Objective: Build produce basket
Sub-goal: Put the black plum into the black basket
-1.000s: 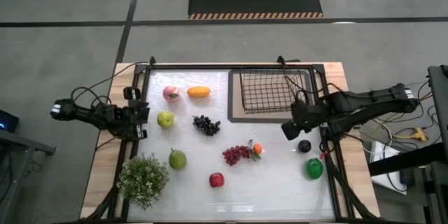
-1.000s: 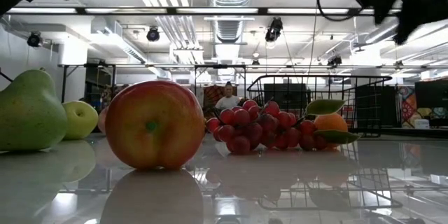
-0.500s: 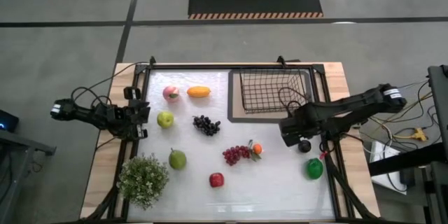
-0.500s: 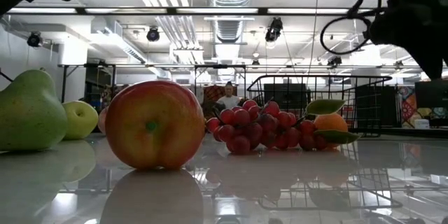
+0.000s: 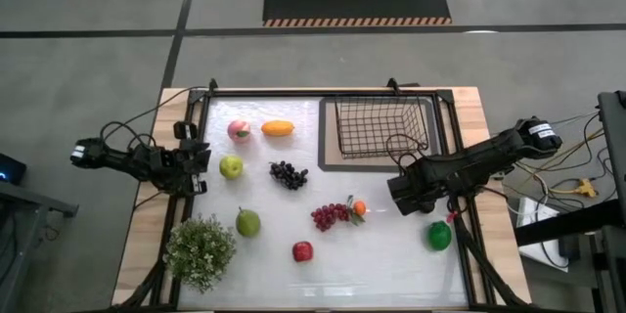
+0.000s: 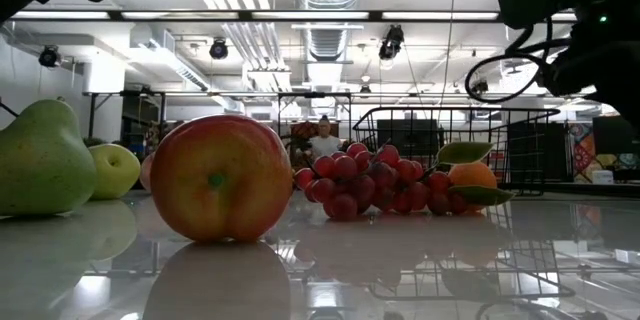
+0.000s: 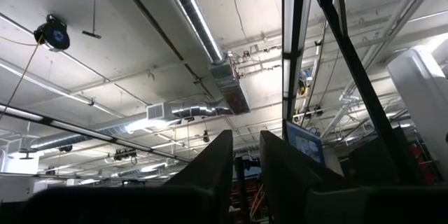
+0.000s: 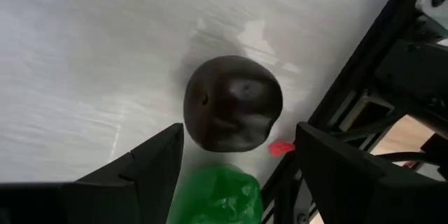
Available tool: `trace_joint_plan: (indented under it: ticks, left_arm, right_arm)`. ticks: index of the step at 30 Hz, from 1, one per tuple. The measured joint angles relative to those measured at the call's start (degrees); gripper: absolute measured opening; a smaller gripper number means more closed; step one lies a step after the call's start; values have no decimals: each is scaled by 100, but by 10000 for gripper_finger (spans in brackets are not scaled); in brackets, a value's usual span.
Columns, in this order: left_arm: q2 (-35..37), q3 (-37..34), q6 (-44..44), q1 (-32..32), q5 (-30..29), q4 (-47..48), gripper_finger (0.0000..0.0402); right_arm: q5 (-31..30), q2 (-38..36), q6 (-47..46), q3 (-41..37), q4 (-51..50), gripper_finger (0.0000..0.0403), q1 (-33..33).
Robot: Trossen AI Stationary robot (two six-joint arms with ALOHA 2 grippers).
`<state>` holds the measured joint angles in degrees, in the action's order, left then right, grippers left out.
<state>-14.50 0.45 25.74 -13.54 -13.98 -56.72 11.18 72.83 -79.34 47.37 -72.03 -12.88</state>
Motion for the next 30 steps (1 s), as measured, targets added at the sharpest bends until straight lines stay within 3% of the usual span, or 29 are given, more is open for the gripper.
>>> trace_joint_plan:
  ticks: [15,30]
  left_arm:
    - [0,-2,0,0,1,19,56]
    - [0,-4,2,0,0,15,56]
  right_arm:
    - [-3,16,-21,-442,493,259,2]
    - [105,-12,-23,-601,699,174,4]
